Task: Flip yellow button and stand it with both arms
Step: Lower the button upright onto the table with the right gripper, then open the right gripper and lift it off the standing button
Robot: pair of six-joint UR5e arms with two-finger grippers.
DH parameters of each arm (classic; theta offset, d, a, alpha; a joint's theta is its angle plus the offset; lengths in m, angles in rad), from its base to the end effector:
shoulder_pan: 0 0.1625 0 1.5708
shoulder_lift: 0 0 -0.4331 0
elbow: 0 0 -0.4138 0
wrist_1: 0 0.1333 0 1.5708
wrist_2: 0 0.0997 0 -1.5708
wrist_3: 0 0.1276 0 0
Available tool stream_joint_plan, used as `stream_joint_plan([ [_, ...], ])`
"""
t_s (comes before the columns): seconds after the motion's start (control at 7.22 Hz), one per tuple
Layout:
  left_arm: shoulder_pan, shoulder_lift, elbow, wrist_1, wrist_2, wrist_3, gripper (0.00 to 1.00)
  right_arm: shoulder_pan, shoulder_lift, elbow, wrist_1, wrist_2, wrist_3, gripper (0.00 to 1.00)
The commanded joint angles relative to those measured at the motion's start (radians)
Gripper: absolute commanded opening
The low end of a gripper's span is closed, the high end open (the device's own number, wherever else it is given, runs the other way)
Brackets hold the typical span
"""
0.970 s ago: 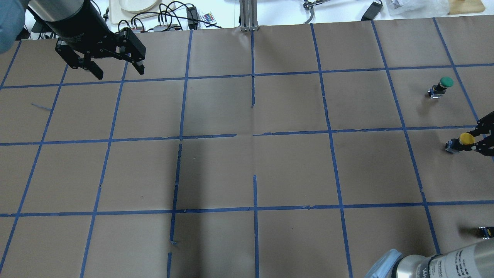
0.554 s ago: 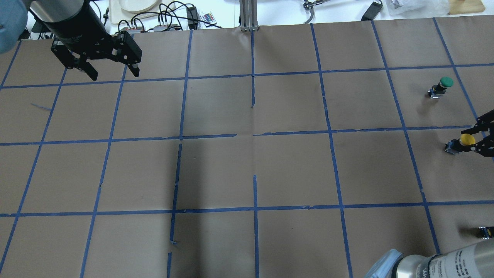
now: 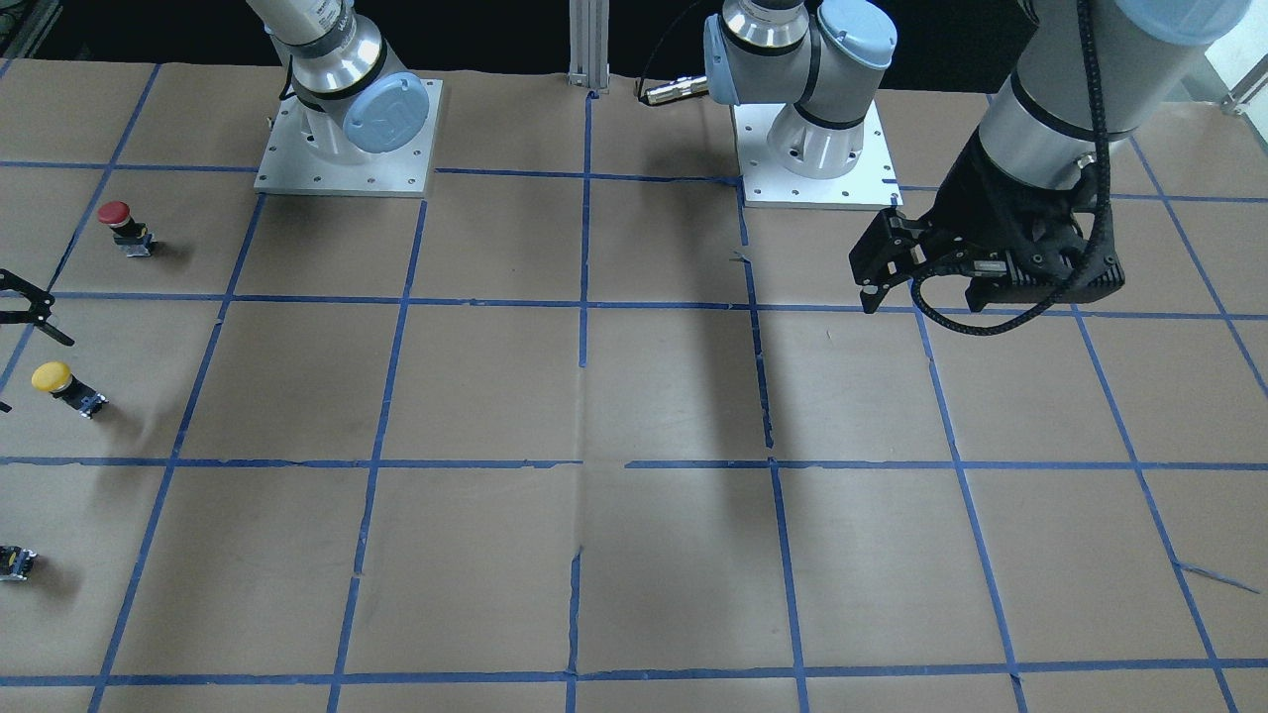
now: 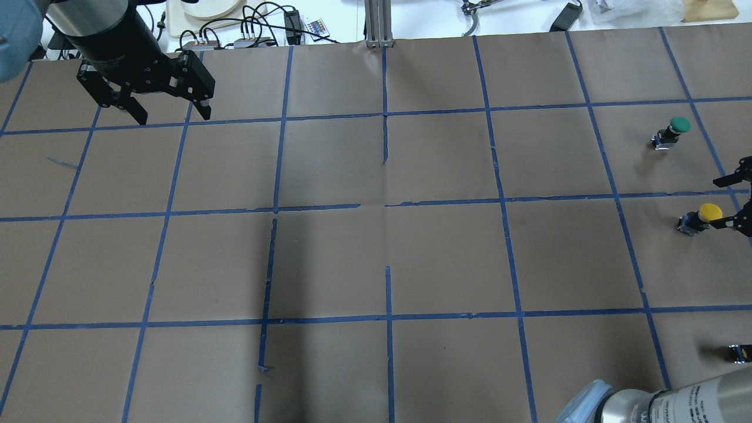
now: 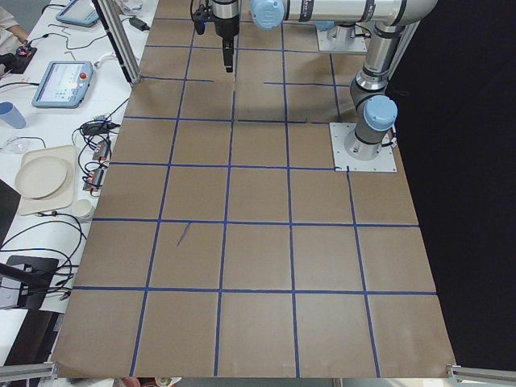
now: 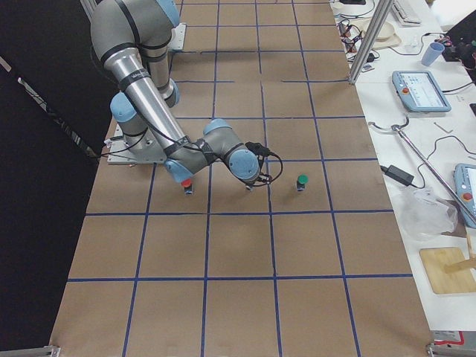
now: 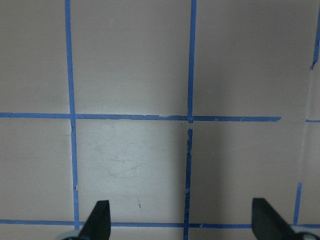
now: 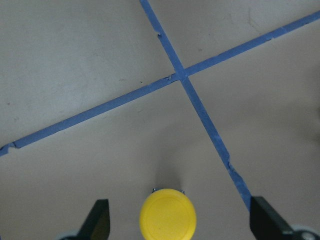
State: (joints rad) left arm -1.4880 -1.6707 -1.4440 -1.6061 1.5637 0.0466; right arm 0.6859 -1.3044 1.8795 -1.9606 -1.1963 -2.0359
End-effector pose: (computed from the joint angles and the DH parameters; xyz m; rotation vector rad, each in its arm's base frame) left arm -0.0878 -0.5647 0.4761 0.0568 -3.1334 -0.0124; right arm -0.3018 -0.4796 0.2202 -1.5217 2.4386 -0.5118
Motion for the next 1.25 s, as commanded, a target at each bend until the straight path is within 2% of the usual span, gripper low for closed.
stream_joint_plan([
  [0.0, 0.002, 0.0, 0.0, -0.001, -0.005, -0.001, 1.0, 0.026, -0.118, 0.001, 0.005, -0.019, 0.273, 0.99],
  [0.28, 0.002, 0.0, -0.001, -0.001, -0.004, -0.001, 1.0, 0.125, -0.229, 0.003, 0.008, -0.133, 0.667, 0.99],
  [0.42, 0.002, 0.0, 0.0, -0.001, -0.004, -0.001, 1.0, 0.167, -0.275, 0.001, 0.117, -0.166, 0.923, 0.99],
  [0.55, 0.002, 0.0, 0.0, -0.001, -0.004, 0.001, 1.0, 0.205, -0.301, 0.0, 0.167, -0.201, 1.152, 1.0],
  [0.69, 0.003, 0.002, 0.0, -0.001, -0.004, 0.001, 1.0, 0.271, -0.324, -0.002, 0.167, -0.23, 1.377, 1.0],
  [0.97, 0.003, 0.002, 0.002, -0.001, -0.004, 0.003, 1.0, 0.476, -0.381, -0.005, 0.172, -0.313, 1.781, 1.0],
  [1.11, 0.003, 0.002, 0.002, -0.001, -0.005, 0.003, 1.0, 0.569, -0.403, -0.008, 0.172, -0.315, 1.877, 1.0],
])
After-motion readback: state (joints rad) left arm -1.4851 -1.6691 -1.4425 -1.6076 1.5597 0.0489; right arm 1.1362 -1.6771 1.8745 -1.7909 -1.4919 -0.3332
